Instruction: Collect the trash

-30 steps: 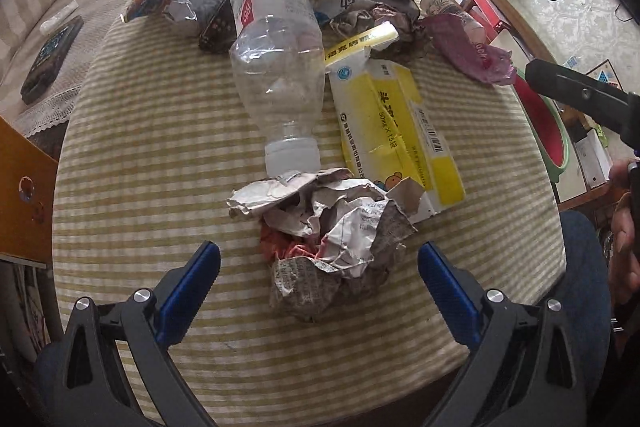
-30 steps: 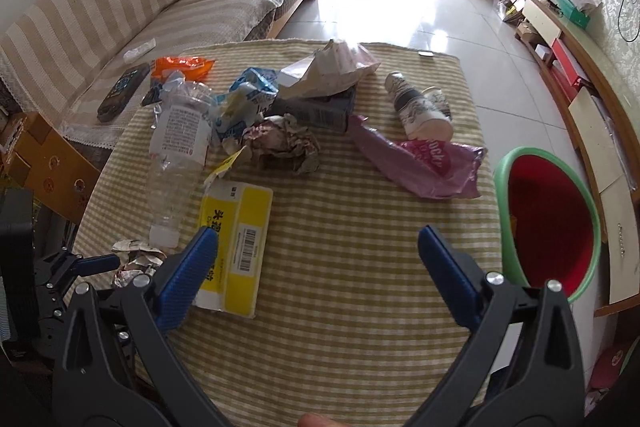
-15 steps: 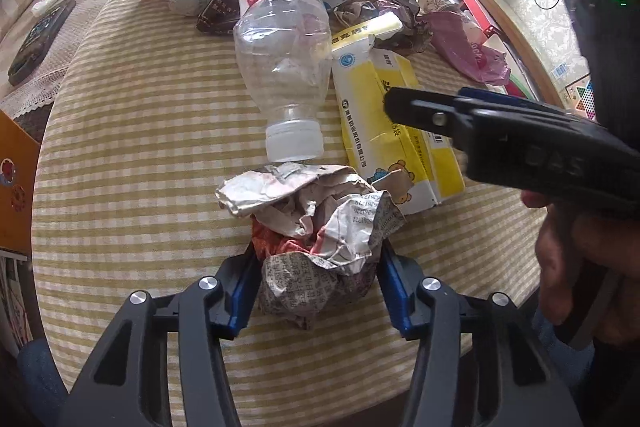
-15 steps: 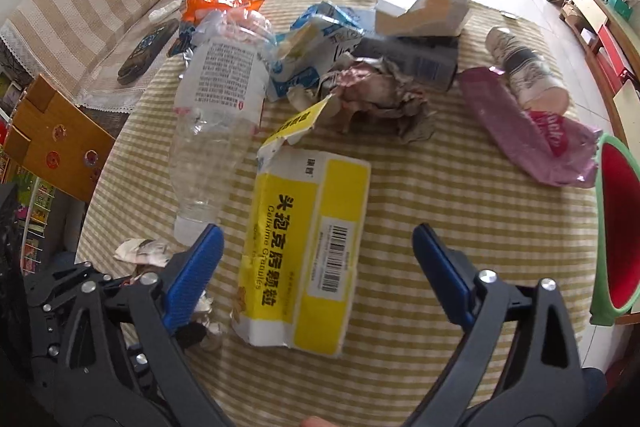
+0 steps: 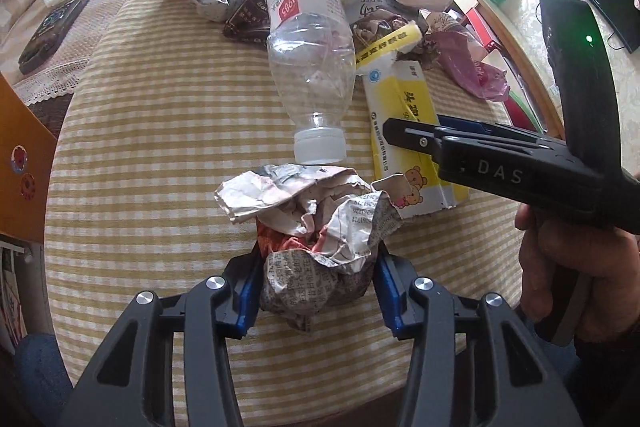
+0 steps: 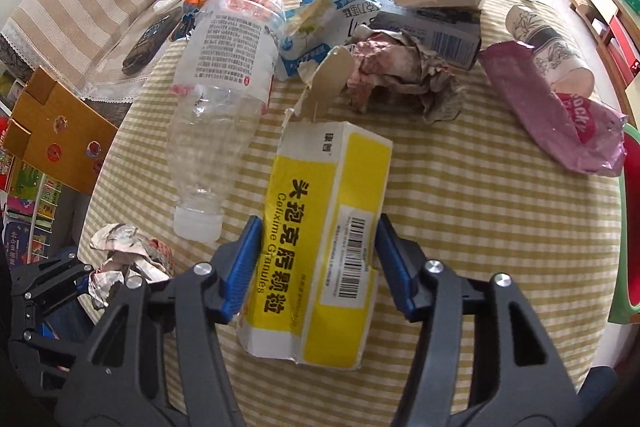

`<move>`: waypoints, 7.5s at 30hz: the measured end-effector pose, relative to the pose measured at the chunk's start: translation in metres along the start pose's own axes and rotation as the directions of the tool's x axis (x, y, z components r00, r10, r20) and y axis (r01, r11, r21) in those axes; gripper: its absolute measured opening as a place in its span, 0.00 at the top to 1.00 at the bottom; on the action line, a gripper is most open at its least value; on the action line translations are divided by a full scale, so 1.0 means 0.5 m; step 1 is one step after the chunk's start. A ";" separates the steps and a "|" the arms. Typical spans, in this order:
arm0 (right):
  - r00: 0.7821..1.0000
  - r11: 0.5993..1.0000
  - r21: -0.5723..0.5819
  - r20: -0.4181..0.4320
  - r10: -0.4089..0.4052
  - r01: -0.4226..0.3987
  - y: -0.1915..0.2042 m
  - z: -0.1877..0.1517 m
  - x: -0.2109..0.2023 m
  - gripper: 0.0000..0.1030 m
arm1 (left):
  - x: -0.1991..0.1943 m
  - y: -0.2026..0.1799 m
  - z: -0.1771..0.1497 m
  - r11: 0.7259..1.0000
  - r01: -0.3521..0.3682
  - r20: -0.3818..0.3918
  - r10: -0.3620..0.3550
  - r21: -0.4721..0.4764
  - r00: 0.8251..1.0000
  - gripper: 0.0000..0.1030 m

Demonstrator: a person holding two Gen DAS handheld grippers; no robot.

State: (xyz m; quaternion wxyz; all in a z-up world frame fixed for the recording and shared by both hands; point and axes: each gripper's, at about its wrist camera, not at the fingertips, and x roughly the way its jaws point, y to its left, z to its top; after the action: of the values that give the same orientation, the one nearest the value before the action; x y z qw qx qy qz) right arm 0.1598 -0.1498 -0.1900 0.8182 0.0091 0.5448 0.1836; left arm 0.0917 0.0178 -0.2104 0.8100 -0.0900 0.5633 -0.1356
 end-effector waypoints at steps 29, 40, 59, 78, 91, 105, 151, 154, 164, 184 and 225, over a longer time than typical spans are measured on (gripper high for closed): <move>0.901 0.971 0.230 0.402 -0.161 0.071 -0.234 -0.023 -0.410 0.47 | -0.162 -0.281 0.173 0.977 -0.005 0.273 -0.055 0.213 0.960 0.56; 0.851 0.896 0.416 0.404 -0.334 0.154 -0.470 -0.080 -0.504 0.47 | -0.110 -0.548 0.268 0.900 0.103 0.227 -0.216 0.423 0.950 0.56; 0.853 0.835 0.526 0.350 -0.387 0.163 -0.678 -0.116 -0.512 0.47 | 0.076 -0.796 0.336 0.813 0.187 0.084 -0.277 0.551 0.957 0.56; 0.866 0.838 0.525 0.338 -0.368 0.152 -0.716 -0.080 -0.484 0.45 | 0.147 -0.819 0.333 0.818 0.185 0.042 -0.247 0.545 0.968 0.14; 0.860 0.851 0.492 0.341 -0.380 0.181 -0.687 -0.063 -0.495 0.10 | 0.096 -0.756 0.345 0.858 0.092 0.141 -0.187 0.505 0.972 0.14; 0.851 0.850 0.485 0.339 -0.401 0.207 -0.598 -0.066 -0.514 0.05 | -0.032 -0.638 0.298 0.898 0.067 0.239 -0.186 0.434 0.953 0.08; 0.935 0.959 0.040 0.213 -0.283 0.281 -0.209 0.056 -0.174 0.04 | -0.025 -0.041 0.197 0.992 -0.115 0.195 0.124 -0.059 0.973 0.08; 0.928 0.948 -0.004 0.205 -0.310 0.318 -0.209 0.061 -0.138 0.04 | -0.001 -0.039 0.207 0.988 -0.139 0.181 0.148 -0.059 0.972 0.08; 0.910 0.905 -0.158 0.201 -0.362 0.395 -0.179 0.092 -0.030 0.18 | 0.052 -0.025 0.235 0.984 -0.165 0.144 0.174 -0.075 0.974 0.11; 0.930 0.929 -0.116 0.155 -0.333 0.352 -0.207 0.104 -0.008 0.75 | 0.061 -0.020 0.258 0.986 -0.151 0.133 0.160 -0.070 0.978 0.46; 0.847 0.954 0.185 0.442 -0.294 0.235 -0.323 0.033 -0.436 0.77 | -0.137 -0.412 0.284 0.966 -0.045 0.322 -0.041 0.255 0.946 0.47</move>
State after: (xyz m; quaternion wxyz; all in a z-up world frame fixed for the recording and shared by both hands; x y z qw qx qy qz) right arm 0.1474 -0.3652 -0.0247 0.9399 0.0281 0.3392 0.0273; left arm 0.1780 -0.1565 -0.0384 0.8965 -0.0036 0.4001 -0.1905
